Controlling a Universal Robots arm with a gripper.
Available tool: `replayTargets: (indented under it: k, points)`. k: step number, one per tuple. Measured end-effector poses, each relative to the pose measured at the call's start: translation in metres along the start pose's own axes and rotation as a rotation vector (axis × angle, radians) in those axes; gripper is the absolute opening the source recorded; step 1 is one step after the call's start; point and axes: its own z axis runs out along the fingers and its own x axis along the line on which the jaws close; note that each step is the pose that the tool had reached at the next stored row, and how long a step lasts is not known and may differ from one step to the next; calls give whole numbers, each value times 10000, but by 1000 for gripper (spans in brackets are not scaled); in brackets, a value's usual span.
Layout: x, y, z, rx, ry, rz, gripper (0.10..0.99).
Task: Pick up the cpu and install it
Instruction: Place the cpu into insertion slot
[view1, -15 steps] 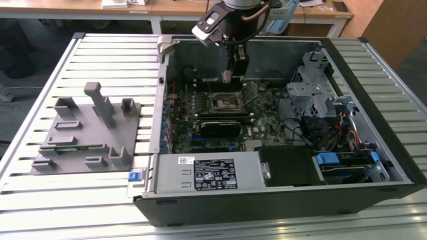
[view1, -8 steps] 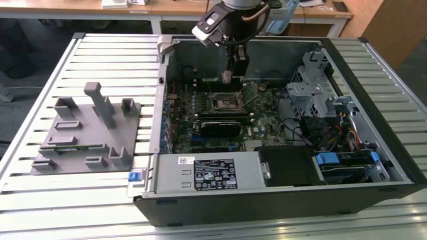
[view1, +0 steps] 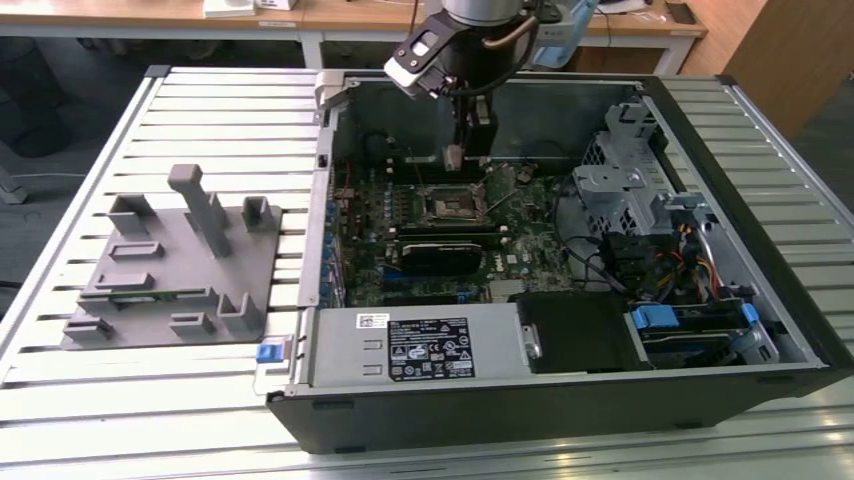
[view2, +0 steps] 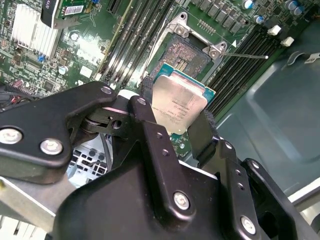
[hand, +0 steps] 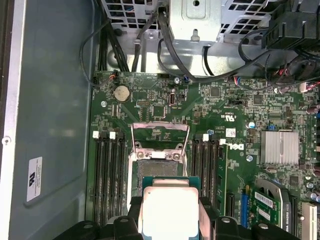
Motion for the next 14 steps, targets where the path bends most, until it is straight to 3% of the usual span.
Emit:
replayTargets:
  k: [14]
  points:
    - [-3, -12, 248, 0, 0, 0, 533]
